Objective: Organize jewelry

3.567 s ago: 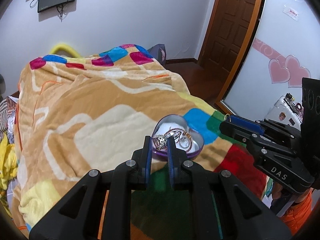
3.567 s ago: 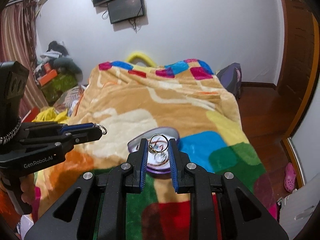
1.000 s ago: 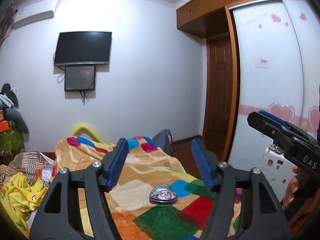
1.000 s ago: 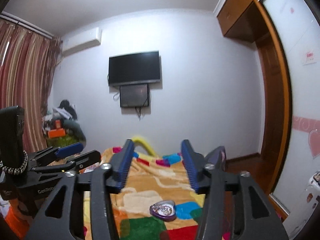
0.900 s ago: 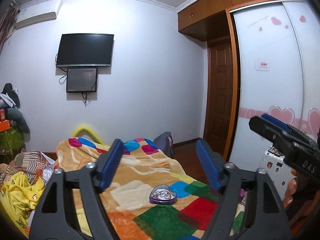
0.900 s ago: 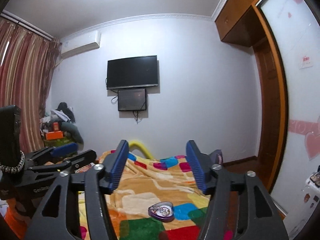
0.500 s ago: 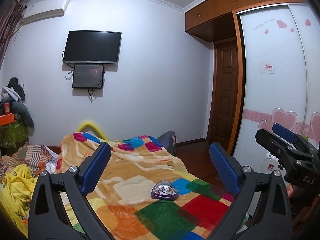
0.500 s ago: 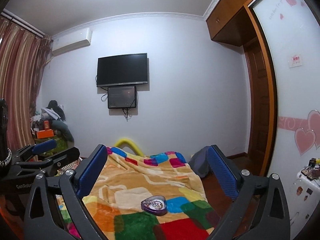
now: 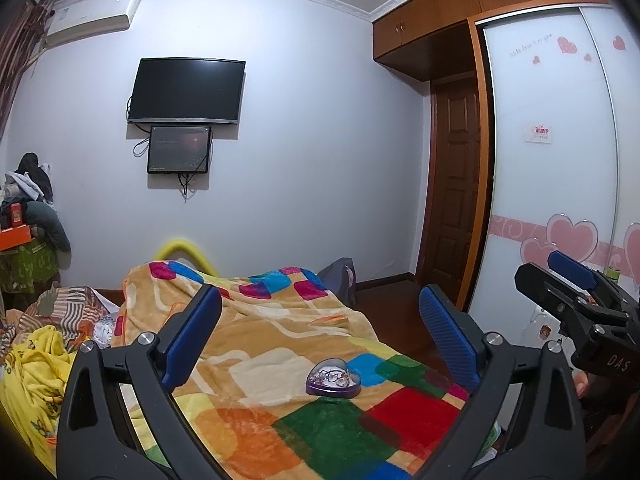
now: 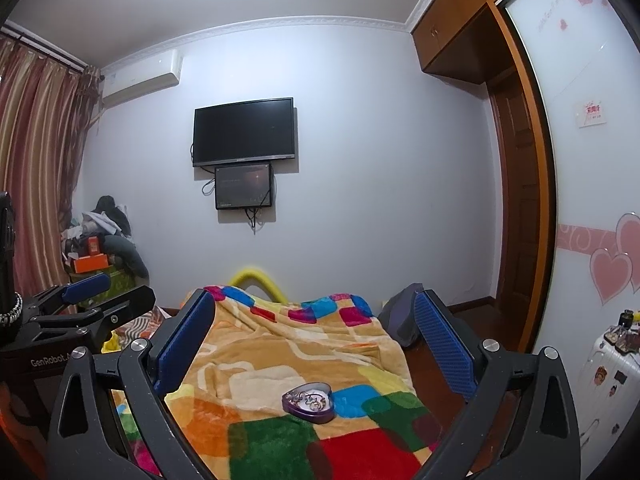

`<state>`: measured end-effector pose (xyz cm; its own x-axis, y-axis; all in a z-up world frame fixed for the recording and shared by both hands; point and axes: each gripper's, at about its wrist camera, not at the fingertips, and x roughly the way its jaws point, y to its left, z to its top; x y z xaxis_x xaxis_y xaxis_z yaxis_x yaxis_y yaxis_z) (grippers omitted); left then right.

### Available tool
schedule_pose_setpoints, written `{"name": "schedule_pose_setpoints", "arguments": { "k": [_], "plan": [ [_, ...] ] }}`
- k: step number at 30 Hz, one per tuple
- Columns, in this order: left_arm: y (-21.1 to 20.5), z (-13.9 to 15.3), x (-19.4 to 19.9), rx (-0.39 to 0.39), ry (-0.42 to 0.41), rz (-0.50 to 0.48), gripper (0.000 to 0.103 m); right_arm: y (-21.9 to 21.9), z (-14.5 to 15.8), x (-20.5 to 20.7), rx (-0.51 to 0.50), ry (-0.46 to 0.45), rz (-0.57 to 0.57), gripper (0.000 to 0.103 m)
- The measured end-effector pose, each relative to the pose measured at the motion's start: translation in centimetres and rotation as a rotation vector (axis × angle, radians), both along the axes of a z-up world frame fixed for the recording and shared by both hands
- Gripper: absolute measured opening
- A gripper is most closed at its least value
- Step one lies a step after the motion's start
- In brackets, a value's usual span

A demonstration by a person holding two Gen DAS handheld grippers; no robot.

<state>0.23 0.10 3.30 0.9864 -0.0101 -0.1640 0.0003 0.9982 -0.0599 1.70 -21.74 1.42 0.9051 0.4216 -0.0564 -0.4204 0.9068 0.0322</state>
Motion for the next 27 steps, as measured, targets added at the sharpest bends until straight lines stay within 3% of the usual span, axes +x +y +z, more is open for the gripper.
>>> {"name": "schedule_pose_setpoints", "arguments": {
  "k": [27],
  "plan": [
    [-0.43, -0.34, 0.50, 0.005, 0.013, -0.010, 0.103, -0.27, -0.02, 0.25, -0.010, 0.018, 0.004, 0.099]
  ]
}}
